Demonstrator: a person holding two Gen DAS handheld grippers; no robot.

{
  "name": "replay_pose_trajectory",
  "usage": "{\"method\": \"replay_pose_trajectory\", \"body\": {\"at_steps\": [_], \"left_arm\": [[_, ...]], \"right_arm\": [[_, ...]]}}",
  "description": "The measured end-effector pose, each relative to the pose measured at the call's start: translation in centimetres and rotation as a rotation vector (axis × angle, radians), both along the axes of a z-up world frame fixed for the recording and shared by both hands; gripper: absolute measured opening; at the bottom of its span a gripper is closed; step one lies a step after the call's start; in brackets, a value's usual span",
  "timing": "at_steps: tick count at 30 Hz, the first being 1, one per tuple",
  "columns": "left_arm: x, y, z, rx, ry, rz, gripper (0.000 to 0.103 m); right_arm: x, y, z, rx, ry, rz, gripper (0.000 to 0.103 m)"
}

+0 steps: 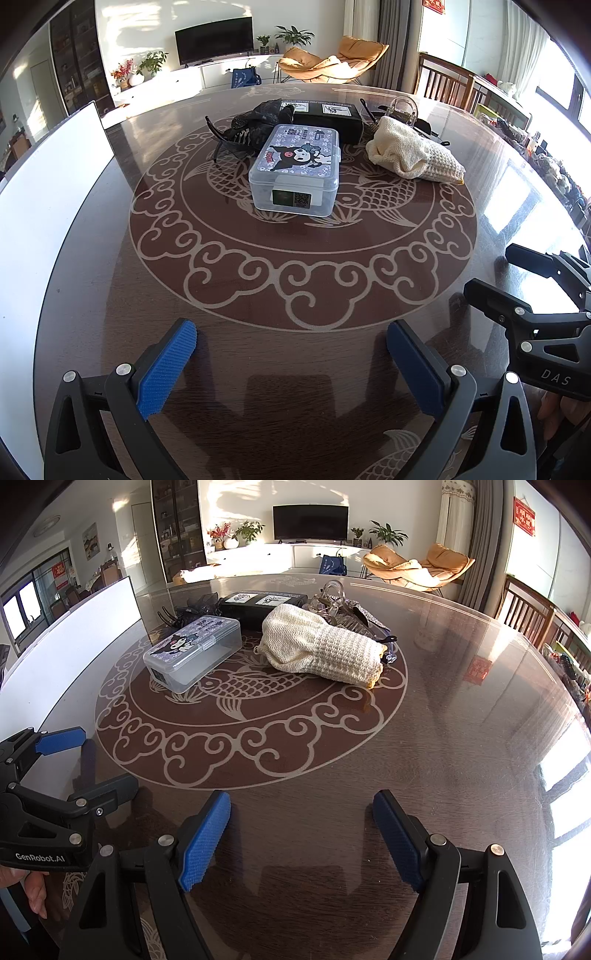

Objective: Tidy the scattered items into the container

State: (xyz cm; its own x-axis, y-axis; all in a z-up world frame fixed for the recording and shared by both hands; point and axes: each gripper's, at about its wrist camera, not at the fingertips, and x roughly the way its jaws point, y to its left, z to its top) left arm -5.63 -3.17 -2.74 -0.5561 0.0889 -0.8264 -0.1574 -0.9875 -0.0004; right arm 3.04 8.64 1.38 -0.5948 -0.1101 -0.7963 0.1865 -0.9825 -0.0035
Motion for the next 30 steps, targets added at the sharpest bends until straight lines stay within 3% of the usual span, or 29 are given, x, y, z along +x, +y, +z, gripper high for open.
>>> {"method": "replay_pose_trajectory", "body": {"at_steps": [18,22,25,30], "left_arm": [[-0.8,0.2,0.1,-0.002,-0.018,-0.017,0.103],[-3.0,0.5,0.2,-0.009,-0.048,-0.025,0.103],[-5.5,1.3,0.3,-0.015,-0.060,-0.086,0.103],[-8.8,0.9,0.4,-0.007,-0.021,-0.143,0.103]], "right_arm": [[0.0,0.0,0.0,0.000,0.000,0.000,0.080],[0.0,0.0,0.0,0.000,0.000,0.000,0.080],[0.0,0.0,0.0,0.000,0.000,0.000,0.080],[0.0,0.0,0.0,0.000,0.000,0.000,0.080]]}}
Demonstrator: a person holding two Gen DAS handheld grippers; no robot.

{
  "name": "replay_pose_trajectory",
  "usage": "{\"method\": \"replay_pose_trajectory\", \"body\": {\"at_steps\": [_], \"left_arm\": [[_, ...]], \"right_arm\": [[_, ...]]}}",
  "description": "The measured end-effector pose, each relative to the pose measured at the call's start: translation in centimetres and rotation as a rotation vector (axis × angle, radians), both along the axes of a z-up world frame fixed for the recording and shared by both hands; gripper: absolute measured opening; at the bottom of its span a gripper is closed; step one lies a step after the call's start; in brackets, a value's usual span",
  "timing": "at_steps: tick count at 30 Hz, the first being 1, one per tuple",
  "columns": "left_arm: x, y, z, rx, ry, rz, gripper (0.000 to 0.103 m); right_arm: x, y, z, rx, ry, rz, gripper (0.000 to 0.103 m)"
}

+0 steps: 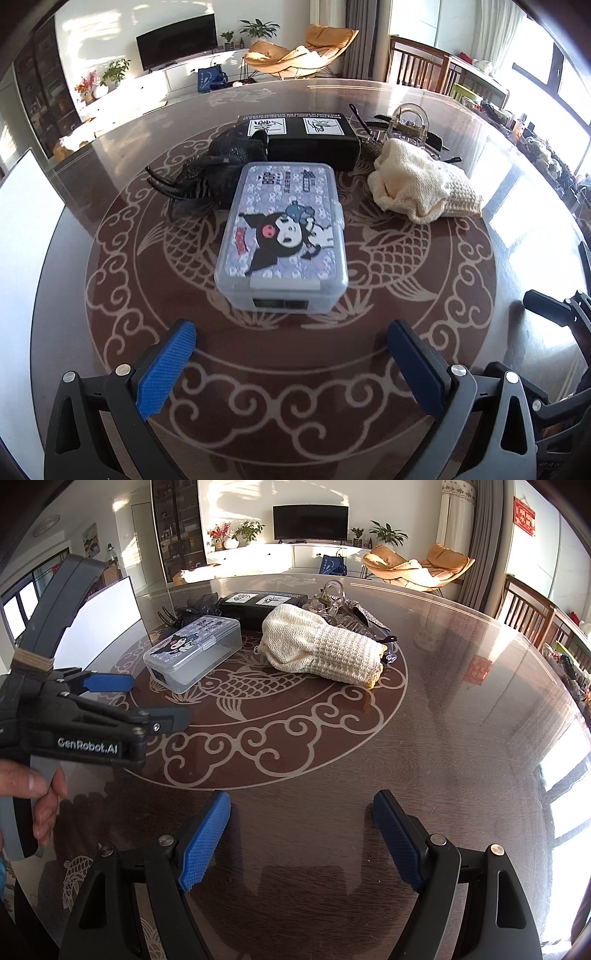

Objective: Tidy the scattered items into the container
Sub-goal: 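Move the left tool onto the clear Kuromi box while the right tool approaches the black lace item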

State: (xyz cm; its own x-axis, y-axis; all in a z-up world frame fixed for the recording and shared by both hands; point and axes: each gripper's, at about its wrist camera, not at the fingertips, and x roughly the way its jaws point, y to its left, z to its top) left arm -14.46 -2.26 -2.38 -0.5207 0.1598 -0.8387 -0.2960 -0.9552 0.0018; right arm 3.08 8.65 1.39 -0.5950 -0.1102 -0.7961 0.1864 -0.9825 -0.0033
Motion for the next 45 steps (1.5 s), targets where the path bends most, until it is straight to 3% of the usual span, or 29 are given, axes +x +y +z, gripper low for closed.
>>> {"method": "replay_pose_trajectory", "body": {"at_steps": [9,14,16,17,29,38,42,45], "left_arm": [[-5.8,0.8,0.2,-0.007,-0.017,0.036,0.103],[-5.4,0.9,0.2,-0.010,-0.015,0.028,0.101],[-4.3,0.2,0.6,0.003,0.034,0.043,0.067],[-3.8,-0.3,0.8,0.005,0.043,0.051,0.062],[6.9,-7.0,1.0,0.018,0.067,0.065,0.062],[7.2,-7.4,0.8,0.018,0.077,0.098,0.062],[7.0,-6.9,0.8,0.005,0.080,0.109,0.064],[6.8,-6.8,0.8,0.002,0.081,0.112,0.064]], "right_arm": [[0.0,0.0,0.0,0.000,0.000,0.000,0.080],[0.0,0.0,0.0,0.000,0.000,0.000,0.080],[0.0,0.0,0.0,0.000,0.000,0.000,0.080],[0.0,0.0,0.0,0.000,0.000,0.000,0.080],[0.0,0.0,0.0,0.001,0.000,-0.001,0.080],[-0.8,-0.9,0.1,-0.015,-0.011,0.030,0.082],[-4.8,-4.3,0.4,-0.180,-0.049,0.162,0.082],[-8.9,-7.8,0.5,-0.197,-0.041,0.224,0.081]]}}
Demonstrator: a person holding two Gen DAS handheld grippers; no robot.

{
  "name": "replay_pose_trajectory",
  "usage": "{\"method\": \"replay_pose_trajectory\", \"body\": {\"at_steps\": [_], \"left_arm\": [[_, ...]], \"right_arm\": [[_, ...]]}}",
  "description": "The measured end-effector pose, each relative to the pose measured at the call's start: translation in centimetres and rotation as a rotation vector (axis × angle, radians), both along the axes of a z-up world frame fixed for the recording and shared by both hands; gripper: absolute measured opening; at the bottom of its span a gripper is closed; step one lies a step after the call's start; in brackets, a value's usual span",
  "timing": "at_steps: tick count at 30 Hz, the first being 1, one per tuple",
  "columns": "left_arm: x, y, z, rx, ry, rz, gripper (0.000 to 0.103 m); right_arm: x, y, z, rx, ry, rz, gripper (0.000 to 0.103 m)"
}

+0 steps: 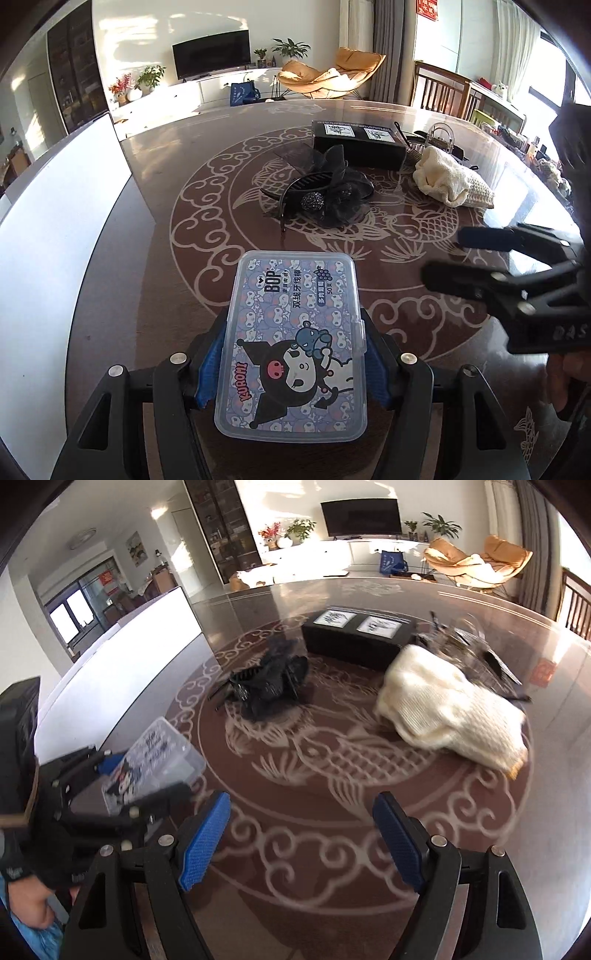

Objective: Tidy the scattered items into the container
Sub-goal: 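Move the left tool onto the clear Kuromi box while the right tool approaches the black lace item, then grasp the Kuromi box with the left tool while the right tool grasps the black lace item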

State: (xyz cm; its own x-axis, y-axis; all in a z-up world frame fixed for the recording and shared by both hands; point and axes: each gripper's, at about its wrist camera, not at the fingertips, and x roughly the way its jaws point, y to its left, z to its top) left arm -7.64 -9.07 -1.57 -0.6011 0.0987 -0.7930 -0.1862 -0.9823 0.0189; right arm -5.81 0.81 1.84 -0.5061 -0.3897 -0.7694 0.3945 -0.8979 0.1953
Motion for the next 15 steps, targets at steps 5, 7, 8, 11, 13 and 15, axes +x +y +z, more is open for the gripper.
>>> {"method": "replay_pose_trajectory", "body": {"at_steps": [5,7,8,11,13,15], "left_arm": [[0.0,0.1,0.0,-0.002,0.001,0.008,0.064],[-0.2,0.2,-0.1,-0.001,0.001,0.009,0.064],[-0.2,0.1,-0.1,0.000,0.001,0.009,0.065],[-0.2,0.1,-0.1,0.001,0.001,0.010,0.065],[-0.1,0.1,-0.1,0.001,0.001,0.009,0.064],[-0.1,0.1,-0.1,0.001,0.001,0.010,0.065]], "right_arm": [[-5.2,-4.8,-0.5,0.072,0.020,0.084,0.081],[-6.2,-6.4,-0.8,0.122,0.041,0.120,0.081],[-6.5,-7.0,-1.0,0.138,0.051,0.141,0.081],[-7.2,-7.5,-1.1,0.119,0.065,0.155,0.070],[-7.4,-7.1,-1.0,0.082,0.061,0.151,0.058],[-7.1,-6.4,-0.9,0.059,0.063,0.140,0.058]]}}
